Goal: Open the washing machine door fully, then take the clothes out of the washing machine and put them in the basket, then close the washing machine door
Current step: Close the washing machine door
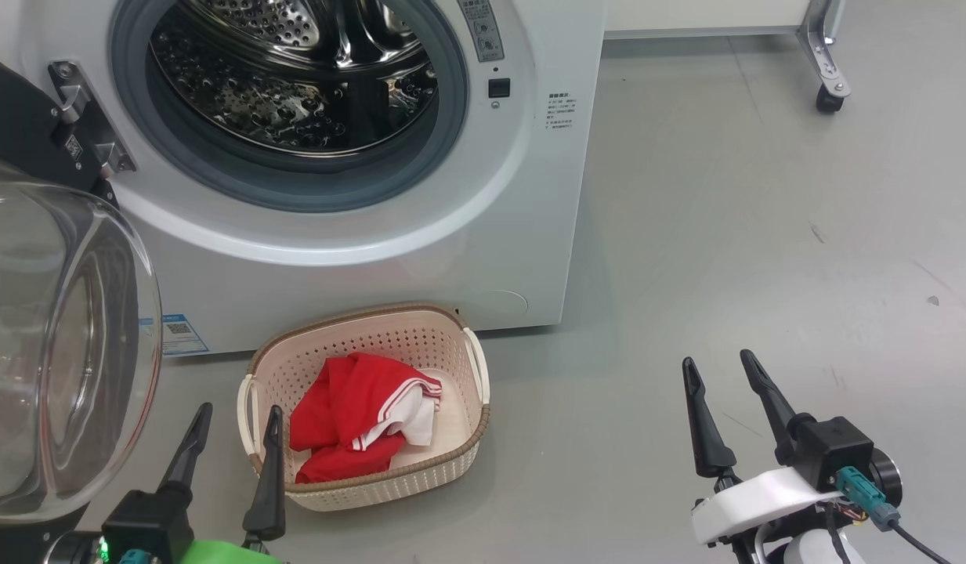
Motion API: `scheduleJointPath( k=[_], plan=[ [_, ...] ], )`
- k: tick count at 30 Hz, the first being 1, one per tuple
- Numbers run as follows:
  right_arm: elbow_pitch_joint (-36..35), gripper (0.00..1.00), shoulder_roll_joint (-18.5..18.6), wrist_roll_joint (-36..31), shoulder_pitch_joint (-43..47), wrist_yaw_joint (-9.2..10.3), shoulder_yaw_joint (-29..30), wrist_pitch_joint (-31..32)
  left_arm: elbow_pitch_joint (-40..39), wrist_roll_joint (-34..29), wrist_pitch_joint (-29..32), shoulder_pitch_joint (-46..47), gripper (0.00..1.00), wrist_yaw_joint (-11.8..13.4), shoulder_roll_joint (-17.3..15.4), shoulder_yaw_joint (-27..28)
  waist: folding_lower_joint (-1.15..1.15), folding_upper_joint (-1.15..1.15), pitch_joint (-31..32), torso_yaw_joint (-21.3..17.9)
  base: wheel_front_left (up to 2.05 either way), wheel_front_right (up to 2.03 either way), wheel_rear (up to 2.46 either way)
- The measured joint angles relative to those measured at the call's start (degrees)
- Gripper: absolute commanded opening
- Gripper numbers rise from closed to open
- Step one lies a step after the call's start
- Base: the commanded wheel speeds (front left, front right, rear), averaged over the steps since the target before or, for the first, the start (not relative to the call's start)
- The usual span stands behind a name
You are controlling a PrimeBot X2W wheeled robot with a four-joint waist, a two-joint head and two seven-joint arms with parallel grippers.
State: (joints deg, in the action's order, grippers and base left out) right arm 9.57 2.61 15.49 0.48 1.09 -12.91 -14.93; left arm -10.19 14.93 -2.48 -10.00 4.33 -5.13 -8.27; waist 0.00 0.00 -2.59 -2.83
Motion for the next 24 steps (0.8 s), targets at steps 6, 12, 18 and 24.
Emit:
scheduleJointPath(
  k=[6, 12, 18, 24],
  plan=[
    [0.01, 1.0, 0.0, 0.0, 0.0, 0.05, -0.09, 0.0, -0.29, 0.0, 0.45, -0.01, 1.0, 0.18, -0.01, 0.04, 0.0, 0.0, -0.07, 0.07, 0.0, 0.0, 0.0],
    [0.09, 1.0, 0.0, 0.0, 0.0, 0.05, -0.08, 0.0, -0.54, -0.01, 0.47, -0.07, 1.0, 0.49, -0.01, 0.04, 0.0, 0.0, 0.08, 0.22, 0.0, 0.0, 0.0],
    [0.1, 1.0, -0.01, 0.0, 0.03, 0.15, 0.62, 0.0, -0.48, -0.09, 0.9, -0.08, 1.0, 0.49, -0.01, -0.45, 0.0, 0.0, 0.31, 0.97, 0.0, 0.0, 0.0],
    [0.35, 1.0, -0.02, 0.0, 0.12, 0.43, 0.87, 0.0, -0.15, -0.49, 0.89, -0.07, 1.0, 0.49, -0.01, -0.91, 0.0, 0.0, 0.9, 2.53, 0.0, 0.0, 0.0]
  ],
)
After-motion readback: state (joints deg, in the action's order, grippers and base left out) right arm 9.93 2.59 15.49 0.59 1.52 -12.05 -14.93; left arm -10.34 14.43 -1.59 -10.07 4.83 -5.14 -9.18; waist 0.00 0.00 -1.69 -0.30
